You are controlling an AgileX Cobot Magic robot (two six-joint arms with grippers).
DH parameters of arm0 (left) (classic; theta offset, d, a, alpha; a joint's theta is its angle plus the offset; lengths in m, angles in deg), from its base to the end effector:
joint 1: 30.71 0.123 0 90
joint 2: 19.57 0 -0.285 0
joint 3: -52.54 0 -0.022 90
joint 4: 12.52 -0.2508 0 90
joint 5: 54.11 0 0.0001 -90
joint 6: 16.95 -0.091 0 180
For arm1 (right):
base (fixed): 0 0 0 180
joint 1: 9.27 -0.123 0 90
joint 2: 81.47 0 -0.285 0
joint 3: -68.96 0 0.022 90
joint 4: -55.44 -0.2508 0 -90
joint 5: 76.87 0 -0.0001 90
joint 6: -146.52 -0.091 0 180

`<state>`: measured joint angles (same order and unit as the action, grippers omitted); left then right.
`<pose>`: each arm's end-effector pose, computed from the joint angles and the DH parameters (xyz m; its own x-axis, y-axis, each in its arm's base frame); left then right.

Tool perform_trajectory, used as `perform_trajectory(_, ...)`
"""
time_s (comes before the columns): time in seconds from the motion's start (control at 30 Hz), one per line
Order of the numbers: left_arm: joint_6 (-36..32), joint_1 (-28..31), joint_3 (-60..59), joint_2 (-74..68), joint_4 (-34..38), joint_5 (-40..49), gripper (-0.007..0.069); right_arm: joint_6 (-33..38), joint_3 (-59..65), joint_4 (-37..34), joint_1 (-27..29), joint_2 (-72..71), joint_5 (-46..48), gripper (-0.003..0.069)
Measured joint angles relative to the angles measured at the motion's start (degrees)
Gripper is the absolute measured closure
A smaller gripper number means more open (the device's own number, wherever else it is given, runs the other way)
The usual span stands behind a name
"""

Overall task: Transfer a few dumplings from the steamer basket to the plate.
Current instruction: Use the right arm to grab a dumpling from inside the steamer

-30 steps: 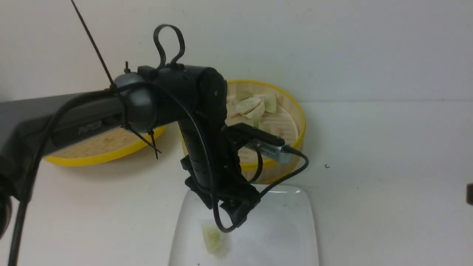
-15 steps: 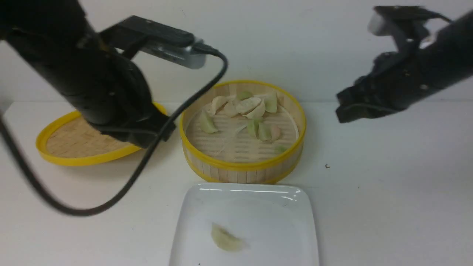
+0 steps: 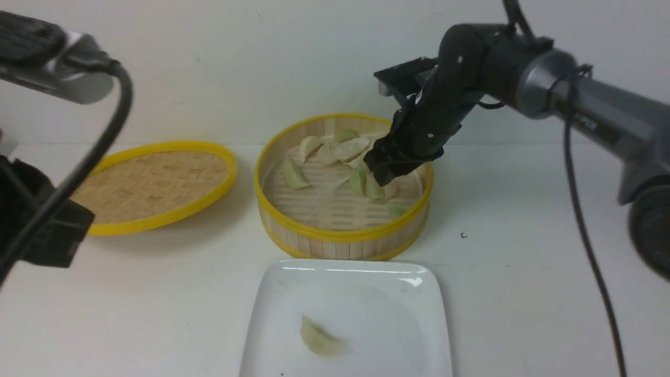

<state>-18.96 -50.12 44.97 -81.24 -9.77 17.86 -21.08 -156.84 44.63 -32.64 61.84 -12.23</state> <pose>0.1386 -0.0532 0.4124 -0.7275 0.2778 -0.6273 0.3737 0.9273 -0.0229 0.4602 0.2157 0.1971 -0.8048 -0.4921 -0.3319 -0.5528 0.8250 0.1174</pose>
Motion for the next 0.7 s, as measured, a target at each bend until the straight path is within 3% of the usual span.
perform_trajectory(0.1, 1.6, 0.0, 0.0, 3.3, -3.0, 0.1, 0.0631, -3.5, -5.3, 3.3, 0.0, 4.5, 1.9, 0.0255)
perform_trajectory(0.3, 5.2, 0.0, 0.0, 7.9, -8.8, 0.4, 0.0631, -5.4, -9.4, 3.5, 0.0, 7.7, 2.9, 0.0256)
perform_trajectory(0.4, 5.8, 0.0, 0.0, 8.7, -10.6, 1.0, 0.0631, -5.8, -9.8, 2.7, 0.0, 8.1, 3.6, 0.0317)
perform_trajectory(0.5, 5.9, 0.0, -0.1, 8.7, -10.8, 1.2, 0.0631, -5.7, -9.9, 2.2, -0.1, 8.3, 4.6, 0.0470)
perform_trajectory(0.53, 6.2, 0.0, -0.2, 8.7, -10.9, 1.2, 0.0631, -5.6, -10.4, 2.1, -0.1, 8.4, 5.1, 0.0489)
perform_trajectory(0.7, 6.3, 0.0, -1.0, 8.7, -11.1, 1.2, 0.0631, -5.8, -14.0, 1.8, -0.1, 8.4, 6.4, 0.0477)
